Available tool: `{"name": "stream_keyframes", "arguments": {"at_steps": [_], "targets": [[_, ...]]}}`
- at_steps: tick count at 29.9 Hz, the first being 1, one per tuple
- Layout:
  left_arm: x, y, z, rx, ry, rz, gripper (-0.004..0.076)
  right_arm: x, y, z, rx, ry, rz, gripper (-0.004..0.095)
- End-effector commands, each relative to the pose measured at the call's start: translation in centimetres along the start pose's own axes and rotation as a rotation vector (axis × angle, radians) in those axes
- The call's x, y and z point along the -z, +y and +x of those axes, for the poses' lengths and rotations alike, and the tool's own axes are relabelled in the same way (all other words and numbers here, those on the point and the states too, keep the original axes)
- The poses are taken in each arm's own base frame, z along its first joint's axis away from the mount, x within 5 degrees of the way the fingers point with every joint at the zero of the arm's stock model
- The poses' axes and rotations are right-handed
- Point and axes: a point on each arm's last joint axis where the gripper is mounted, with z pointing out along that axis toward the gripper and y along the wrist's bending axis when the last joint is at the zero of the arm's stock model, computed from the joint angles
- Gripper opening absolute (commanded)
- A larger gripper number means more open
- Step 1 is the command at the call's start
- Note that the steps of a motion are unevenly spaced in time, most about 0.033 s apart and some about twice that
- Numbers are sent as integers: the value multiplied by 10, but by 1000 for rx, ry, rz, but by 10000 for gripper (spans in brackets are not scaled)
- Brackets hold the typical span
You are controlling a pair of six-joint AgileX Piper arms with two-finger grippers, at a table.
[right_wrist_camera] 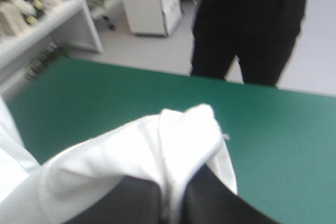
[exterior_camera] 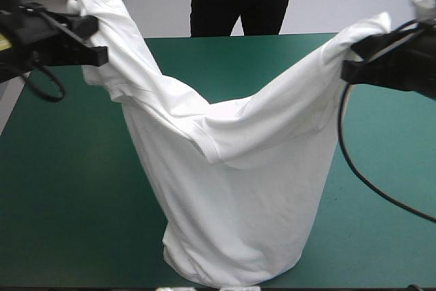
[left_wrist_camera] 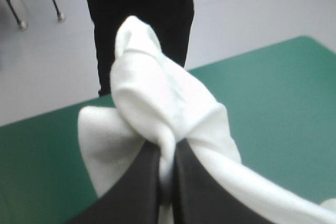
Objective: Fold the cloth
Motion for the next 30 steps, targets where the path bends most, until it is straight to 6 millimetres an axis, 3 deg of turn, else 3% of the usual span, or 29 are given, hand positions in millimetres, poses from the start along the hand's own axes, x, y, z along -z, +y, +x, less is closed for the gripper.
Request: {"name": "stream_keyframes", "arguments": {"at_steps": [1, 6, 10, 14, 21, 30], "targets": [[-57, 10, 9, -4, 4, -39, -9, -60, -17, 15, 46, 20, 143, -17], [-141, 25, 29, -12, 96, -75, -9, -147, -34, 48, 69, 97, 193, -17], [-193, 37, 44, -52, 117, -127, -9, -206, -53, 63, 39, 154, 227, -17], [-232, 45, 62, -72, 171, -164, -9, -248, -74, 76, -42, 157, 221, -18], [-285, 57, 95, -60, 243, -236, -9, -304, -117, 108, -194, 214, 199, -17], [-347, 60, 143, 35, 305, -223, -9, -343, -156, 153, -316, 360, 237, -15]]}}
